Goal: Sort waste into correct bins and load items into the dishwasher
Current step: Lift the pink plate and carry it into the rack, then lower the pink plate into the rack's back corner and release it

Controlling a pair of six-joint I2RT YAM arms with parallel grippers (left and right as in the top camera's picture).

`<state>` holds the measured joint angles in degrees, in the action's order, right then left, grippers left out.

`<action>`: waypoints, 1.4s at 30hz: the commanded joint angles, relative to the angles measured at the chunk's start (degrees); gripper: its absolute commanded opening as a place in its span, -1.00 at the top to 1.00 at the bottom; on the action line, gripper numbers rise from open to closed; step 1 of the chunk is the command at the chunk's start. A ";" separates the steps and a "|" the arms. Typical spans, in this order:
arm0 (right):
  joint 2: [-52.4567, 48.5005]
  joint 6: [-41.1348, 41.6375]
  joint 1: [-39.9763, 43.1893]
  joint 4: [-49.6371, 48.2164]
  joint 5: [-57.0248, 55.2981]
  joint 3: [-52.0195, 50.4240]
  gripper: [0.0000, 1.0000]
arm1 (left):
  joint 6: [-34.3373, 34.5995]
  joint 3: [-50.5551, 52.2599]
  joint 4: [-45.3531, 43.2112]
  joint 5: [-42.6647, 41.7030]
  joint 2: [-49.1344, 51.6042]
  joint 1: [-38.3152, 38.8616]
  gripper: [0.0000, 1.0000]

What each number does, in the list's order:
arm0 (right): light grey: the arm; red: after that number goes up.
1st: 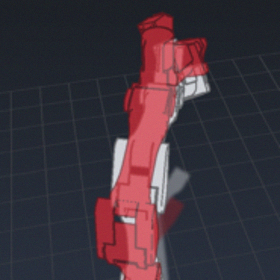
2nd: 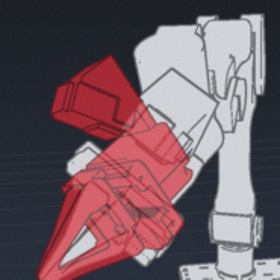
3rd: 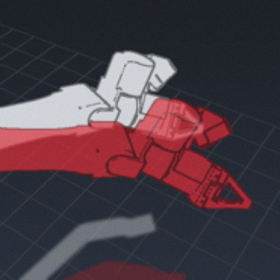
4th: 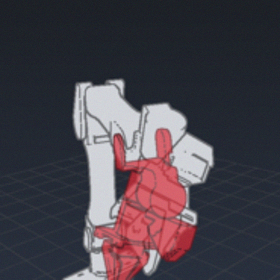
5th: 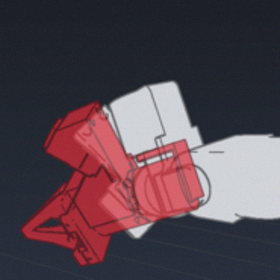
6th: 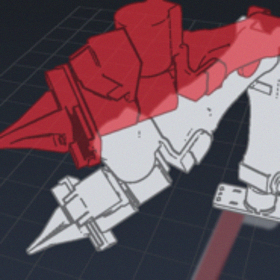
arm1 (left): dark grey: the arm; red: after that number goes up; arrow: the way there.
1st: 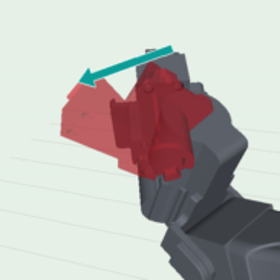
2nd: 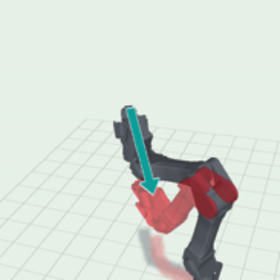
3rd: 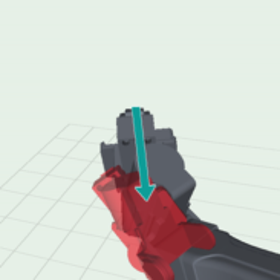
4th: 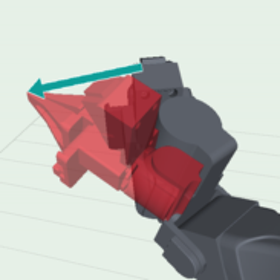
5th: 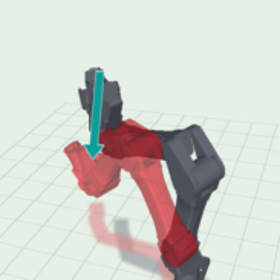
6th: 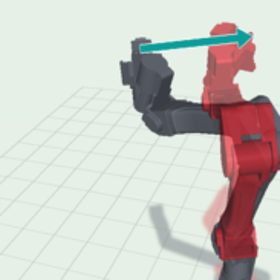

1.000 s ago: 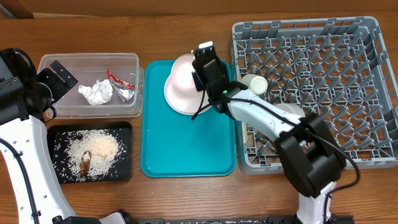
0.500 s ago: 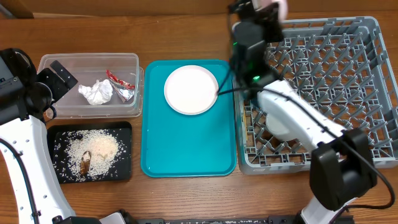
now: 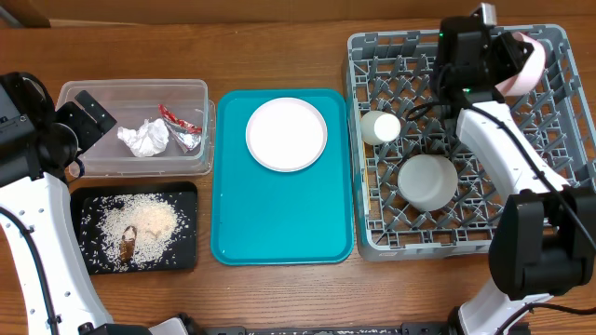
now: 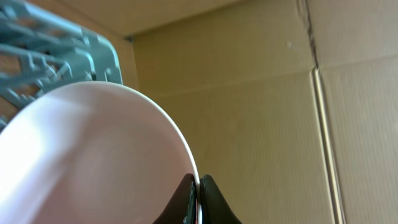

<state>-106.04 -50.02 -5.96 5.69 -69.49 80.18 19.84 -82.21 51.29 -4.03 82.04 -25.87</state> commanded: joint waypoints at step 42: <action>-0.48 18.12 -6.97 15.10 16.76 -1.51 0.92 | 0.96 -0.50 -0.11 0.00 0.48 0.39 -1.00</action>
<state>-106.02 -33.19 -10.92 21.98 -57.30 79.15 19.84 -82.24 51.29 -4.03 82.04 -25.87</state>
